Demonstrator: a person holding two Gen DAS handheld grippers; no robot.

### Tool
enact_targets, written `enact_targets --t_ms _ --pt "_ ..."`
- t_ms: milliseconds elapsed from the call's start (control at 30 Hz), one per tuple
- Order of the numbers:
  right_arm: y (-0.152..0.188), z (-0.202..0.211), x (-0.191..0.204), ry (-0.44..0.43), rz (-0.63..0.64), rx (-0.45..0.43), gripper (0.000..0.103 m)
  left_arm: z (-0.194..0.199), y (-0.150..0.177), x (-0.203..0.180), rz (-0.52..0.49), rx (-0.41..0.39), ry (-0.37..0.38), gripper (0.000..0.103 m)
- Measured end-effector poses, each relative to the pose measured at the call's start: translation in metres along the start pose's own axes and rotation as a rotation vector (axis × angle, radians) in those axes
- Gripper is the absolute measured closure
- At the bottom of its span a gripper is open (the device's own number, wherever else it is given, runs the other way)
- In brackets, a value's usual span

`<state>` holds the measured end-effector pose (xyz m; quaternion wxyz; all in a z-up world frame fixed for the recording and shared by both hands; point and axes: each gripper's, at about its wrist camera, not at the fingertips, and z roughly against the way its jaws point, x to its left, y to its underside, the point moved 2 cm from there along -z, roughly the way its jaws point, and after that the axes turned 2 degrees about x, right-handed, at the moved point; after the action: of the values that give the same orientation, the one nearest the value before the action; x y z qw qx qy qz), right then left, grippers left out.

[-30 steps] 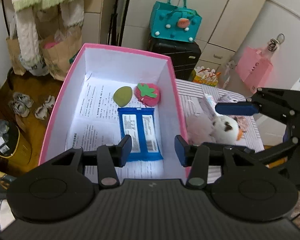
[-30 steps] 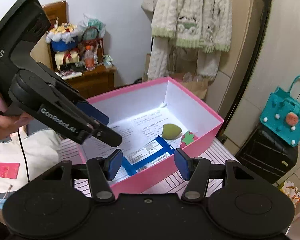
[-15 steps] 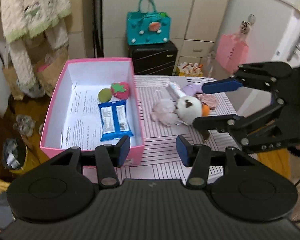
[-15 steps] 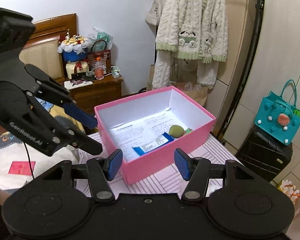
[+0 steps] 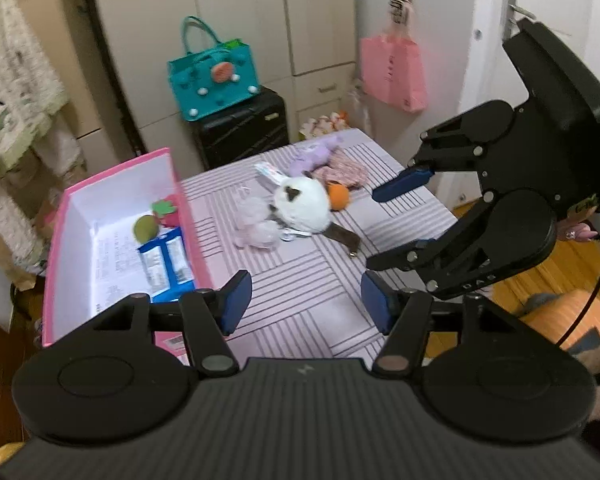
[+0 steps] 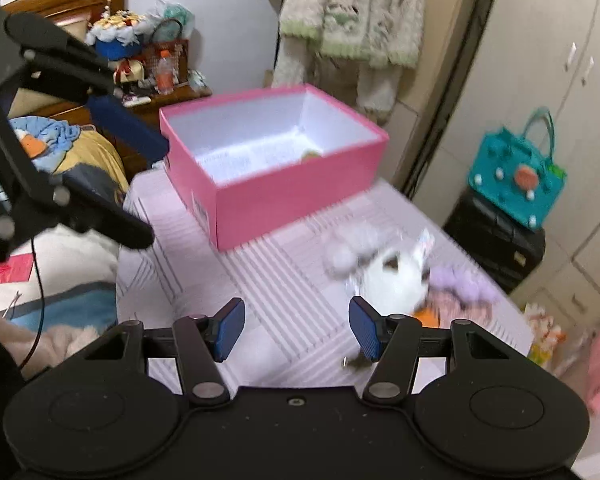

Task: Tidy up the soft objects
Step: 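Grasp the floral pink cloth with the right tool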

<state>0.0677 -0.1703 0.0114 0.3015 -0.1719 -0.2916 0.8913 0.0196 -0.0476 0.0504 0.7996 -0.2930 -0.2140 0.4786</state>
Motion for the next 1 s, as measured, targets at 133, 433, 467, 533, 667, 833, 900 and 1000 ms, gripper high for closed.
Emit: enact_targets --t_ms 133,433,467,533,667,833,900,1000 --pt "0.027 -0.001 -0.011 -0.016 -0.062 0.013 0.04 -0.018 -0.002 -0.009 -0.03 0.018 0.046 0.042" --pt "0.061 -0.011 -0.039 -0.065 -0.181 -0.013 0.04 -0.073 -0.007 -0.017 -0.055 0.066 0.102 0.042" --pt "0.063 -0.014 -0.043 -0.069 -0.193 -0.018 0.04 -0.079 -0.007 -0.016 -0.049 0.066 0.105 0.042" --pt "0.069 -0.02 -0.053 -0.074 -0.221 -0.028 0.04 -0.092 -0.009 -0.014 -0.027 0.068 0.121 0.042" --pt "0.081 -0.038 -0.075 -0.047 -0.254 -0.104 0.037 -0.116 -0.013 -0.007 0.026 0.045 0.122 0.042" --pt "0.093 -0.069 -0.103 -0.051 -0.336 -0.151 0.037 -0.148 -0.023 0.003 0.087 -0.026 0.012 0.044" --pt "0.094 -0.075 -0.116 -0.068 -0.368 -0.175 0.036 -0.161 -0.028 0.008 0.123 -0.034 -0.003 0.046" --pt "0.091 -0.081 -0.132 -0.065 -0.376 -0.204 0.036 -0.175 -0.035 0.017 0.159 -0.042 -0.041 0.049"
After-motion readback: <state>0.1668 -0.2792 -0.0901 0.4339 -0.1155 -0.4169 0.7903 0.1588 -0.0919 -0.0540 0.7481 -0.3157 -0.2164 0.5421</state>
